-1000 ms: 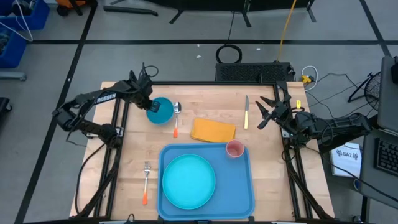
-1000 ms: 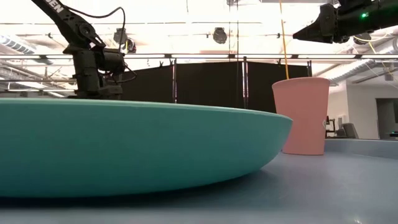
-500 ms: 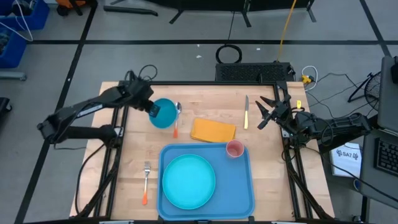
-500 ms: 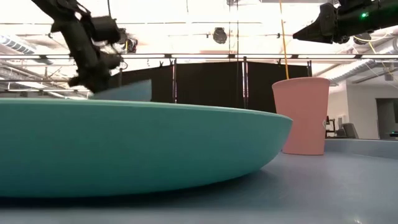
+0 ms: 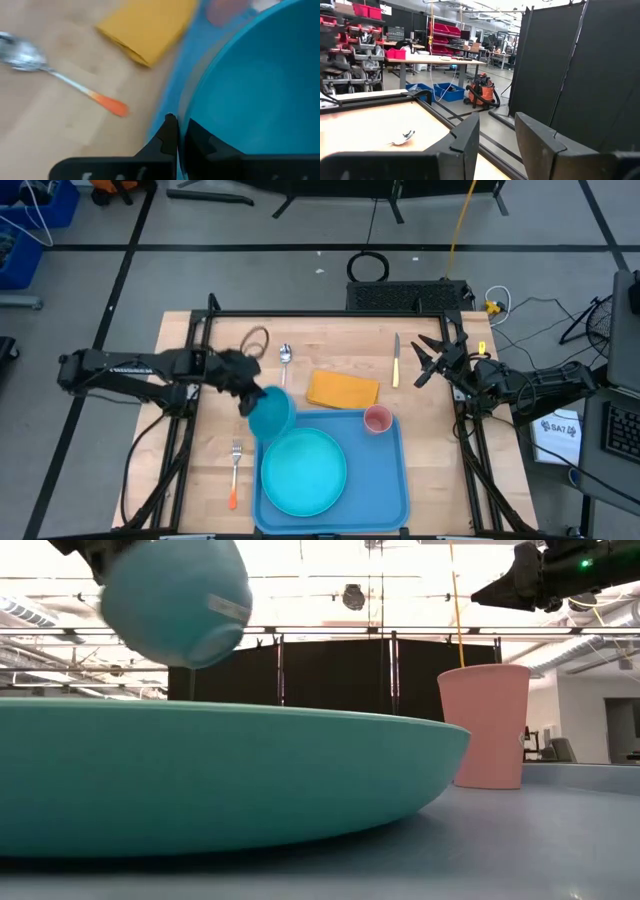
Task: Set up tray
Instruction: Put the blue bowl on the light green plate
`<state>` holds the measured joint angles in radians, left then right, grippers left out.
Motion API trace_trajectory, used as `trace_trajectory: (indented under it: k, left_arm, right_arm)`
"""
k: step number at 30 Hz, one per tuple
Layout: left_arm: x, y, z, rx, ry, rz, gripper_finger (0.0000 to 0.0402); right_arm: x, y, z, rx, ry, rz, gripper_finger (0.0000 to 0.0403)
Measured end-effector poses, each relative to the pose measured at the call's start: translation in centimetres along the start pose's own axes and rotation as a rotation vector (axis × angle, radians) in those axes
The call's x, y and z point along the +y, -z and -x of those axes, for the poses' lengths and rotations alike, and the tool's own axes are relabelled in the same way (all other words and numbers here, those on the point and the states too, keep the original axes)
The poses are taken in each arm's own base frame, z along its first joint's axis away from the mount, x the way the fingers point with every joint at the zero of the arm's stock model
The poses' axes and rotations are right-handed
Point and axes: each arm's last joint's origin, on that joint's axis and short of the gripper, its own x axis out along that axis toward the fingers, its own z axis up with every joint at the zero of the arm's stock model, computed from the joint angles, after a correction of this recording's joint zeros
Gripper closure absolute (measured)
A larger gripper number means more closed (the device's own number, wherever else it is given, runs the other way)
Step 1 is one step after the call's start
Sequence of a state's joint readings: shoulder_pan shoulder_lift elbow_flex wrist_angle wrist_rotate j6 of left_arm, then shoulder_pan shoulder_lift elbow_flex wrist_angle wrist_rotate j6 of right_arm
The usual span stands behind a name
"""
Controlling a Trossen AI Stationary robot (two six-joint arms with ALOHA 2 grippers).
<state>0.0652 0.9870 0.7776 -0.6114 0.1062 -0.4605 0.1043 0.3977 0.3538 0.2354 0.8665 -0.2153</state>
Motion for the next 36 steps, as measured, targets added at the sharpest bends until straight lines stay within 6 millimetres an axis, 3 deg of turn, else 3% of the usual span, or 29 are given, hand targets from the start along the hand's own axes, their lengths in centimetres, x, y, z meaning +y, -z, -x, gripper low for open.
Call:
trace_trajectory:
  k: [5,13,23,36]
  left_arm:
    - [-3.3,-0.1,-1.3,0.081,0.024,-0.091,0.0394]
    - [-8.2,-2.7,-4.3,0.230,0.004,-0.250,0.0394]
    - [-10.2,-2.2,-11.0,0.478,-0.035,-0.348,0.0394]
    - [-14.3,-2.7,-13.9,0.591,-0.138,-0.464,0.0394]
  right_arm:
    - [0.0,0.0,0.0,0.000,0.000,-0.020,0.0287]
    - [0.0,0.0,0.0,0.000,0.000,-0.043,0.0287]
    - [0.0,0.0,0.0,0.000,-0.004,-0.043,0.0287]
    - [0.0,0.0,0.0,0.000,-0.007,-0.066,0.0287]
